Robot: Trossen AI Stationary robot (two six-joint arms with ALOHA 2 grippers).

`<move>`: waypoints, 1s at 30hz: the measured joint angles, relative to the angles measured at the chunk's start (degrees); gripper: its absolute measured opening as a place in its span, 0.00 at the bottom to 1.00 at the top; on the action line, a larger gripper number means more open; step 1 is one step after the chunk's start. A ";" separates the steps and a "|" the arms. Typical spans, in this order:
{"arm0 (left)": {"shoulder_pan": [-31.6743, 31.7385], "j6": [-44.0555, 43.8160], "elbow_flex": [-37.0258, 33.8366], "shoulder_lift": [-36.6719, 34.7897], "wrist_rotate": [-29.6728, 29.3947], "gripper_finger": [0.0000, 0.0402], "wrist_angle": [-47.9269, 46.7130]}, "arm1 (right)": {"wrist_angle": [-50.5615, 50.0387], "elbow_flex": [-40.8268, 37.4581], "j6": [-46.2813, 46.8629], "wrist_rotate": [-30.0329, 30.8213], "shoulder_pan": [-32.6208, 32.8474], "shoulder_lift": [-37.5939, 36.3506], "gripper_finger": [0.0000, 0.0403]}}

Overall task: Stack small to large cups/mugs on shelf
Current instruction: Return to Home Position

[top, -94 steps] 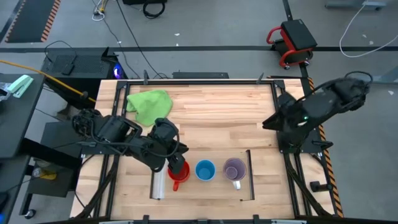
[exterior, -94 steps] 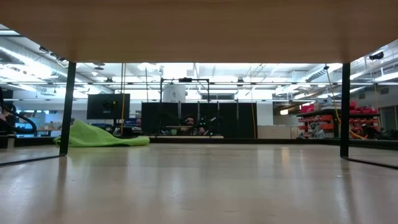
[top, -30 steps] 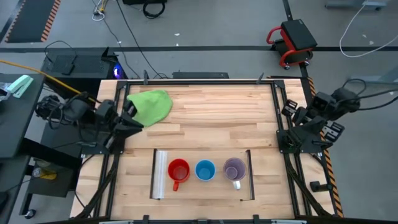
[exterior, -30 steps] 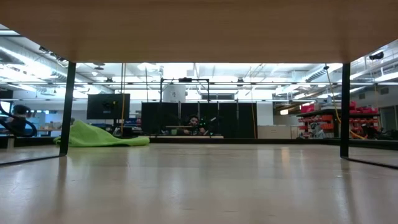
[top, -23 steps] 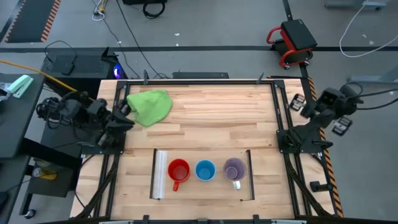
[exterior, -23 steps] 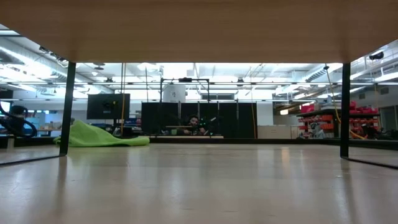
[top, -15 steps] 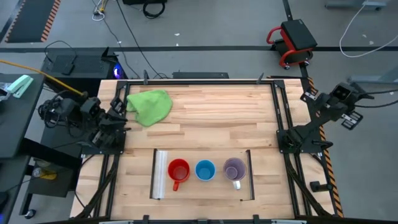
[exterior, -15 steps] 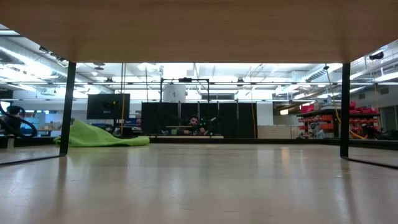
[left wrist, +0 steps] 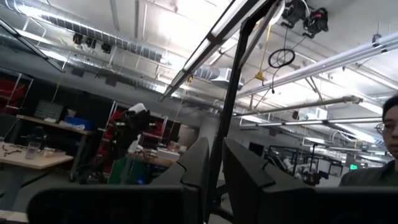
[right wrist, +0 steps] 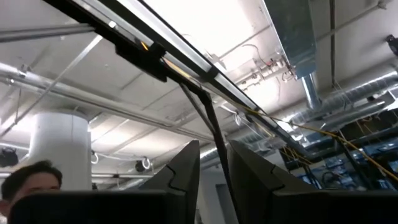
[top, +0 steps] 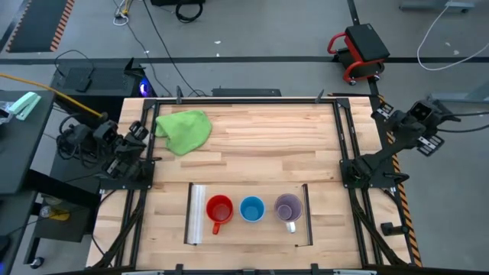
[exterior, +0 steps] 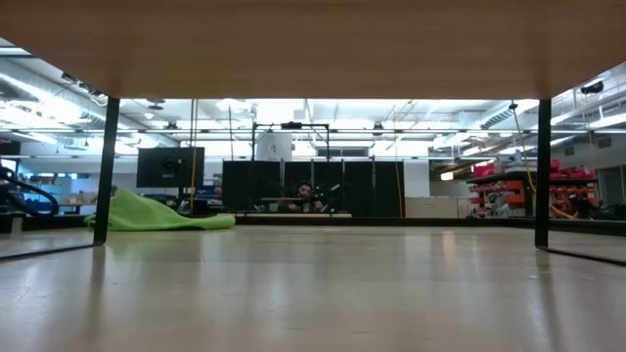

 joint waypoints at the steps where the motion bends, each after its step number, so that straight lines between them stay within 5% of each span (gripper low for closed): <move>1: 0.00 -0.07 -0.88 -0.96 0.02 0.14 0.22 | 1.51 -0.89 0.38 0.00 -0.02 0.00 0.22; 12: 0.00 0.21 -10.49 -4.61 0.52 0.16 9.45 | 22.88 -18.25 5.23 -0.26 -0.02 -0.02 0.22; 30: -0.02 -2.08 -21.64 -4.57 0.34 0.16 13.77 | 25.86 -30.20 11.11 3.16 -0.04 0.00 0.22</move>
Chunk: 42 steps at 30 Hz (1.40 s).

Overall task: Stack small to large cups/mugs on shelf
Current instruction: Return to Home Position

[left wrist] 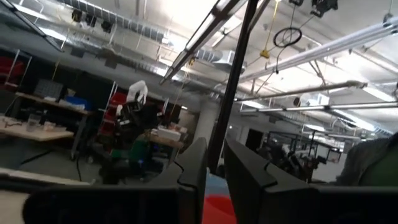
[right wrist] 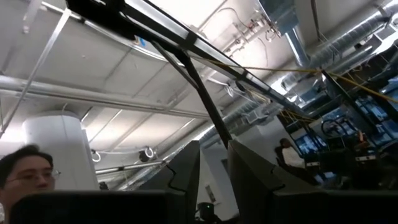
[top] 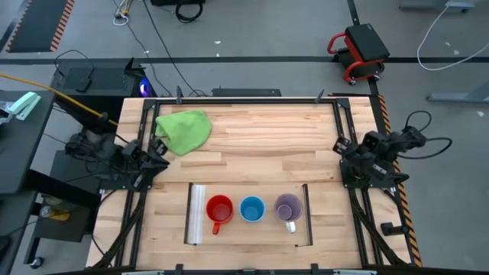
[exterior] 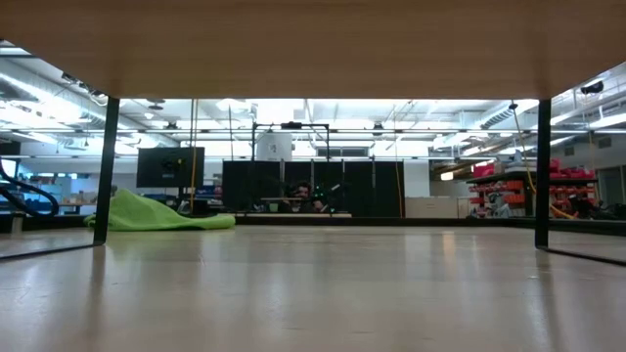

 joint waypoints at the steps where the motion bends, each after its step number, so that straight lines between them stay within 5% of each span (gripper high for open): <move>1: 0.02 0.02 -0.40 0.00 0.09 0.15 0.01 | 0.10 -0.52 -0.16 0.06 0.00 0.00 0.22; 13: 0.00 -1.73 -4.83 0.09 0.31 0.14 -2.22 | -0.36 -6.44 -1.01 0.73 -0.06 0.00 0.22; 28: 0.00 1.81 -4.85 0.09 0.33 0.13 -12.88 | -30.21 -6.31 -7.54 0.75 -0.11 0.00 0.22; 42: 0.01 1.80 -4.87 0.09 0.31 0.14 -16.85 | -30.51 -6.31 -10.27 0.71 -0.11 0.37 0.22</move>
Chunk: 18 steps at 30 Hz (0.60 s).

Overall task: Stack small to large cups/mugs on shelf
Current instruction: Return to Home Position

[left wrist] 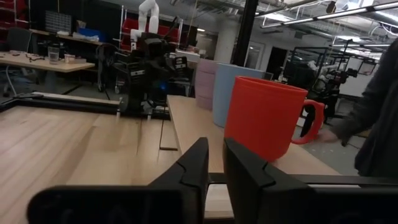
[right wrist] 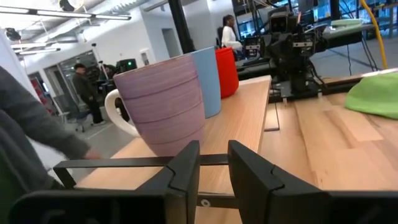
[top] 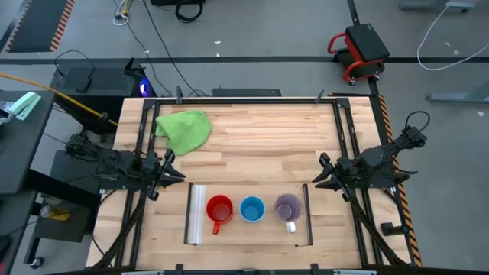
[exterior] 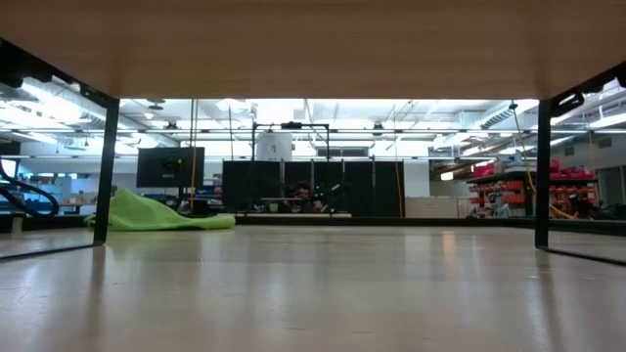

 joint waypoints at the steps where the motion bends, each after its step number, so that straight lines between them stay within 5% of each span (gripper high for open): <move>1: 0.01 0.00 0.00 0.00 0.00 0.13 -0.01 | 0.00 0.00 0.46 0.00 0.00 0.00 0.22; 18: -0.01 -0.01 -0.02 0.00 0.00 0.14 -0.02 | 0.00 0.04 0.92 -0.02 0.00 0.02 0.22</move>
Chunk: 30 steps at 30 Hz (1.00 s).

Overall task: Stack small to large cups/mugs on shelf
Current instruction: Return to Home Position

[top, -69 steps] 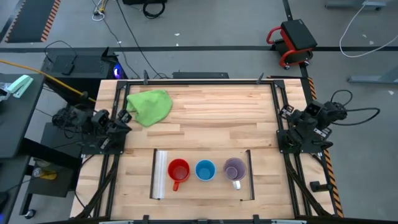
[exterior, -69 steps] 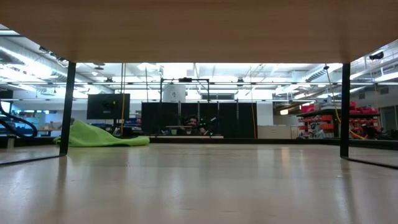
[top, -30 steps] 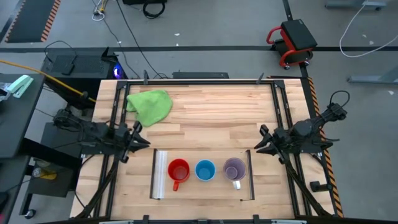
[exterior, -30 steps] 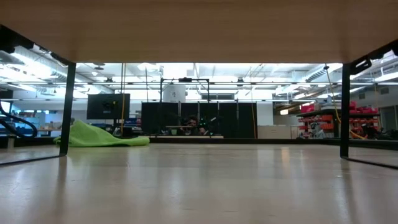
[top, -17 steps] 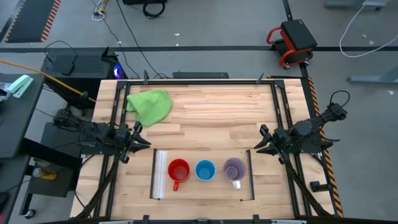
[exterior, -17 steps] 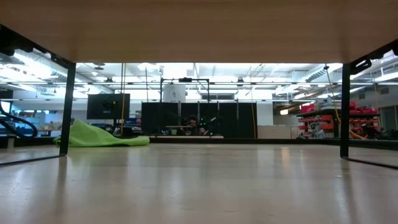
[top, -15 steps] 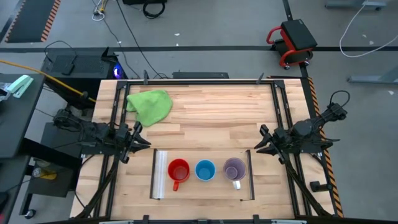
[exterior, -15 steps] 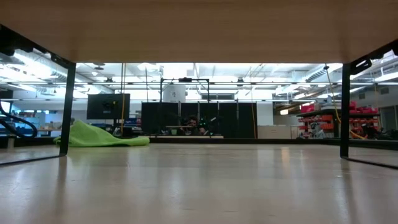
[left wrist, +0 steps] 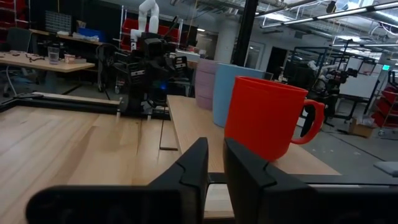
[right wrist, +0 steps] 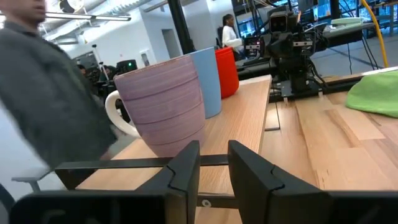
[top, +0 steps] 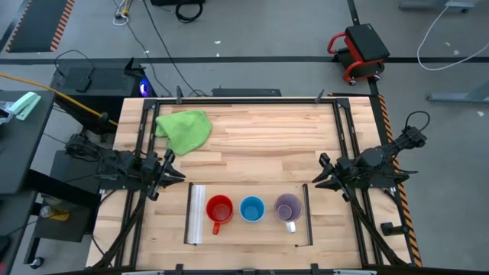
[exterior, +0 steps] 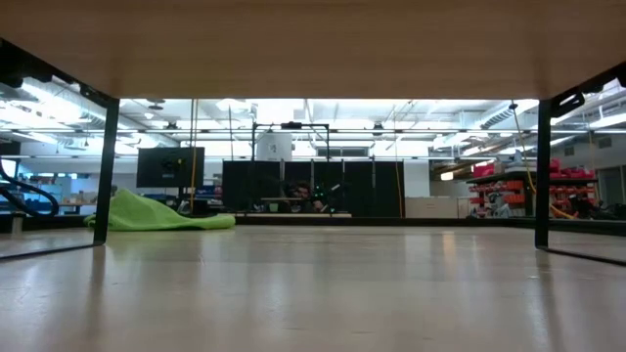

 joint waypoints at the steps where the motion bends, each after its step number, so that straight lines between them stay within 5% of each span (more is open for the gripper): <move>1: 0.01 0.00 0.00 0.00 0.00 0.14 0.00 | 0.00 0.00 -0.01 0.00 0.00 0.00 0.22; 30: 0.00 0.00 -0.02 0.00 0.00 0.14 -0.02 | 0.00 0.00 0.01 0.00 0.00 0.02 0.22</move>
